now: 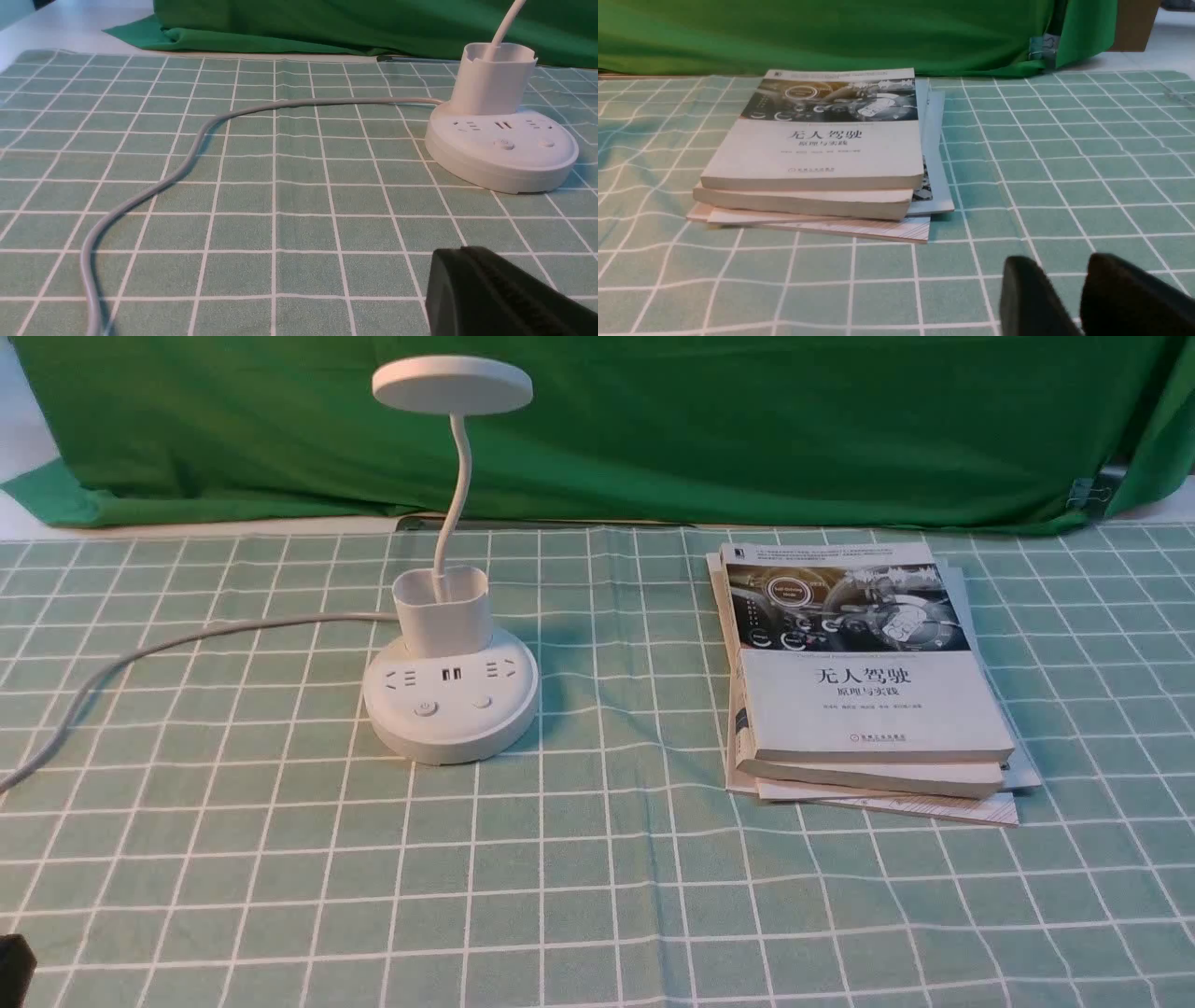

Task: Turn on the table lamp.
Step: 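Press the power button on the lamp base to turn the lamp on with the left gripper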

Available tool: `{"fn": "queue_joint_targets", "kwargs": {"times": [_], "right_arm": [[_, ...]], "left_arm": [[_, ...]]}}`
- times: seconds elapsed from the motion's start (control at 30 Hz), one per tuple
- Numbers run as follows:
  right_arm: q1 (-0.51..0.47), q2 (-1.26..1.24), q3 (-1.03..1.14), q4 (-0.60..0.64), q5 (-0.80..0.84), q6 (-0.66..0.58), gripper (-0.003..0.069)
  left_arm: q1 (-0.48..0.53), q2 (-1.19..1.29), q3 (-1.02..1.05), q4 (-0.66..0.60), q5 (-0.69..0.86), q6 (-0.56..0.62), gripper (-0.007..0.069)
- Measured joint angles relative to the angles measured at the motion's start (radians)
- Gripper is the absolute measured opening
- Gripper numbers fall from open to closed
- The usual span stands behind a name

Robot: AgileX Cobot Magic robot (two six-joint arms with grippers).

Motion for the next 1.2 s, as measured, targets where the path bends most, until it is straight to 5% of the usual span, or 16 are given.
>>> {"fn": "queue_joint_targets", "kwargs": {"times": [1.2], "right_arm": [[0.000, 0.000, 0.000, 0.000, -0.003, 0.000, 0.0241]], "left_arm": [[0.000, 0.000, 0.000, 0.053, -0.034, 0.039, 0.0001]]}}
